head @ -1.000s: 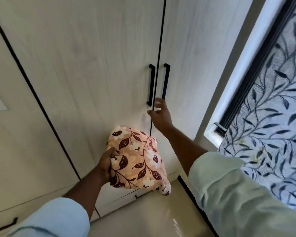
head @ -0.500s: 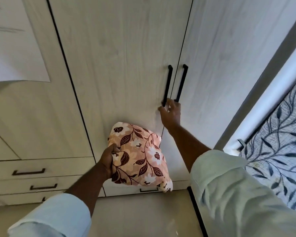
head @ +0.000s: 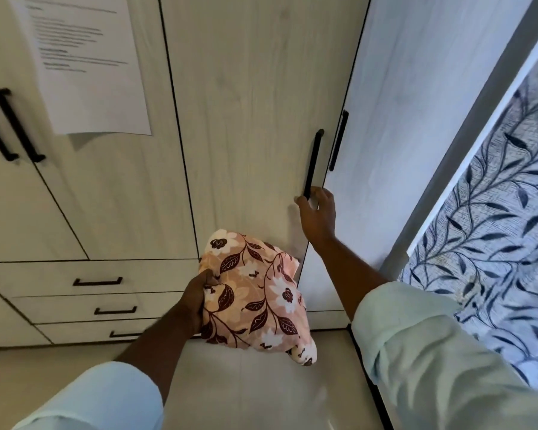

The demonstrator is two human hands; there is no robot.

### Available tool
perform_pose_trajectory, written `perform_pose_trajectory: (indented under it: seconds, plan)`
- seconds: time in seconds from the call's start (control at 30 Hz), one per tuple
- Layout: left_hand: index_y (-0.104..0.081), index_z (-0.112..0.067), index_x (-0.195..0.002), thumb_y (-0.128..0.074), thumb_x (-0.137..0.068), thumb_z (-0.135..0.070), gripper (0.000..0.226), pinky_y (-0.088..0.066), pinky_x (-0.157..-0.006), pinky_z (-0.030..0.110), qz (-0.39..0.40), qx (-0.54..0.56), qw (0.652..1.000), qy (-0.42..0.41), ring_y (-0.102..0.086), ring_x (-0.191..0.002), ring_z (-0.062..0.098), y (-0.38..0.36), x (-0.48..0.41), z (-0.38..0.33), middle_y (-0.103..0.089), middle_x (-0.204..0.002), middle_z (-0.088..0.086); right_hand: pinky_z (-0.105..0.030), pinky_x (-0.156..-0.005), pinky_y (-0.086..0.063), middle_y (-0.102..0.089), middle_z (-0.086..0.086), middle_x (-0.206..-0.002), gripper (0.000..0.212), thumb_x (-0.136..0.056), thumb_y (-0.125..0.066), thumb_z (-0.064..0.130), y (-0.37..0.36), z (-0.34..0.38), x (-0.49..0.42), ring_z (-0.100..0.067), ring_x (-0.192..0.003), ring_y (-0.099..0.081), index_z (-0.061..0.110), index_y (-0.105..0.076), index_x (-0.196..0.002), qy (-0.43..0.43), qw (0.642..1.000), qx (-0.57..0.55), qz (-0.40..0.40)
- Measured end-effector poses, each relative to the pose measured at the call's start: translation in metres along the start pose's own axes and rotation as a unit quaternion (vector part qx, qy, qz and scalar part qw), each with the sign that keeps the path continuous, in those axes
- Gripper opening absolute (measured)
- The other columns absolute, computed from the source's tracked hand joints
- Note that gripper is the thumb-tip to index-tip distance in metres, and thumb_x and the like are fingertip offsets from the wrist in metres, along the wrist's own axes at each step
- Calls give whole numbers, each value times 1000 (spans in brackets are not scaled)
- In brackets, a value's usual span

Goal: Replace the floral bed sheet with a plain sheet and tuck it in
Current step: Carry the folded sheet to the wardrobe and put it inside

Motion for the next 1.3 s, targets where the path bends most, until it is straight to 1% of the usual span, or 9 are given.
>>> perform_pose_trajectory:
  seconds: [0.17, 0.3, 0.4, 0.53, 0.73, 0.87, 0.97, 1.13, 1.3]
  plan:
    - [-62, -9, -128, -36, -91, -19, 47, -51, -92, 52, -4, -3, 1000, 18, -64, -108, 46, 53, 56, 32, -70, -117, 26, -22, -69, -47, -68, 7, -83, 16, -92, -56, 31, 14, 26, 65, -8, -78, -62, 20, -66, -85, -53, 995, -74, -29]
    - [-64, -6, -125, -39, -89, -19, 46, -52, -91, 49, -7, -20, 999, 33, -65, -104, 44, 76, 95, 54, -70, -114, 27, -33, -65, -46, -60, 5, -68, 24, -89, -53, 36, 19, 39, 104, -13, -69, -56, 24, -60, -68, -133, 980, -136, -57]
    - [-64, -5, -127, -43, -88, -21, 47, -48, -100, 55, -10, -39, 999, 37, -63, -110, 48, 90, 116, 67, -69, -116, 28, -38, -65, -51, -64, -2, -73, 27, -82, -51, 41, 9, 57, 135, -17, -70, -61, 18, -64, -75, -155, 975, -157, -14]
    - [-62, -4, -129, -44, -86, -16, 48, -50, -95, 50, -4, -48, 998, 36, -62, -113, 48, 97, 131, 68, -68, -118, 29, -38, -66, -50, -65, -10, -78, 20, -97, -51, 25, -14, 81, 158, -20, -71, -61, 18, -62, -81, -121, 974, -176, 72]
    - [-63, -8, -129, -57, -72, -21, 59, -49, -100, 55, 9, -68, 997, 25, -64, -110, 47, 99, 140, 59, -69, -119, 27, -24, -65, -52, -76, -9, -102, 20, -102, -55, 26, -44, 99, 180, -18, -85, -74, 10, -65, -106, -117, 958, -152, 215]
    - [-66, -8, -127, -51, -79, -18, 51, -46, -104, 59, 27, -63, 997, 23, -62, -115, 49, 90, 138, 56, -68, -121, 26, -34, -77, -56, -75, -10, -99, 26, -100, -58, 34, -29, 69, 194, -21, -90, -74, 11, -69, -101, -137, 963, -99, 210]
    - [-71, -4, -112, -45, -83, -13, 40, -55, -87, 48, 33, -47, 998, 26, -70, -91, 43, 78, 135, 54, -73, -103, 25, -37, -78, -52, -72, -14, -104, 32, -97, -63, 44, -8, 27, 206, -25, -94, -69, 13, -68, -104, -204, 955, -54, 210]
    - [-76, -5, -94, -41, -82, -12, 38, -52, -81, 43, 57, -40, 997, 12, -70, -81, 38, 59, 123, 34, -73, -95, 23, -34, -79, -52, -70, -2, -106, 36, -96, -60, 57, 7, -24, 239, -16, -94, -65, 22, -66, -101, -311, 909, -10, 277]
    - [-63, -7, -130, -45, -76, -18, 58, -49, -97, 54, 90, -14, 996, -4, -61, -113, 47, 40, 104, 10, -64, -127, 27, -52, -104, -51, -73, -11, -123, 76, -81, -63, 77, -5, -48, 259, -35, -113, -69, 19, -65, -132, -412, 835, -142, 336]
Point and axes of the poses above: each hand's wrist, its own x-axis away from the middle knuckle, its own y-axis out of the back of the hand, z = x × y, the point moved 7 cm from there along -x, towards the middle knuckle
